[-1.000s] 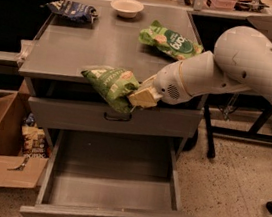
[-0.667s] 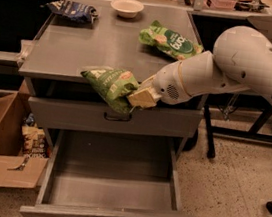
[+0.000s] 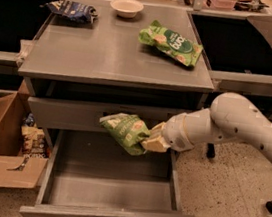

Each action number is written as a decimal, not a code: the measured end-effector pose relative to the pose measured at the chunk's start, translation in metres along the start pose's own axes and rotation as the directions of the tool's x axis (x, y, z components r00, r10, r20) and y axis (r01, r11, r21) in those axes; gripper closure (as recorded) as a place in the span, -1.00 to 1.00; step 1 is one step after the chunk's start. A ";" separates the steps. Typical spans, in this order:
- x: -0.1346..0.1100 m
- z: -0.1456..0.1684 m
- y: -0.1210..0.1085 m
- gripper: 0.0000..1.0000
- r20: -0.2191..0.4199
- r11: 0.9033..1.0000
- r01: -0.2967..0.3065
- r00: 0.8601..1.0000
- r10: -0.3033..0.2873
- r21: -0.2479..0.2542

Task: Place green jalapeno chip bag into middle drawer

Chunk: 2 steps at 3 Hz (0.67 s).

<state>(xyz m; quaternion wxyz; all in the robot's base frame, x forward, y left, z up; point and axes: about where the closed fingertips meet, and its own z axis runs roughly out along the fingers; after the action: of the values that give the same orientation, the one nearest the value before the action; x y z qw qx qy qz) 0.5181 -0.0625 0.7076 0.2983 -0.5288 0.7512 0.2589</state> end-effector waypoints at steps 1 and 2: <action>0.076 0.031 -0.006 1.00 -0.008 0.997 -0.066 0.998 0.066 -0.038; 0.076 0.031 -0.006 1.00 -0.008 0.997 -0.066 0.998 0.066 -0.038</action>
Offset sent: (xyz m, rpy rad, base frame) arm -0.0072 -0.0272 -0.0627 0.0068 0.0542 -0.0179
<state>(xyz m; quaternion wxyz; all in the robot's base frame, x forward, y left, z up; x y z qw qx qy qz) 0.5091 -0.0914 0.6307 0.2771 -0.5101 0.7642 0.2811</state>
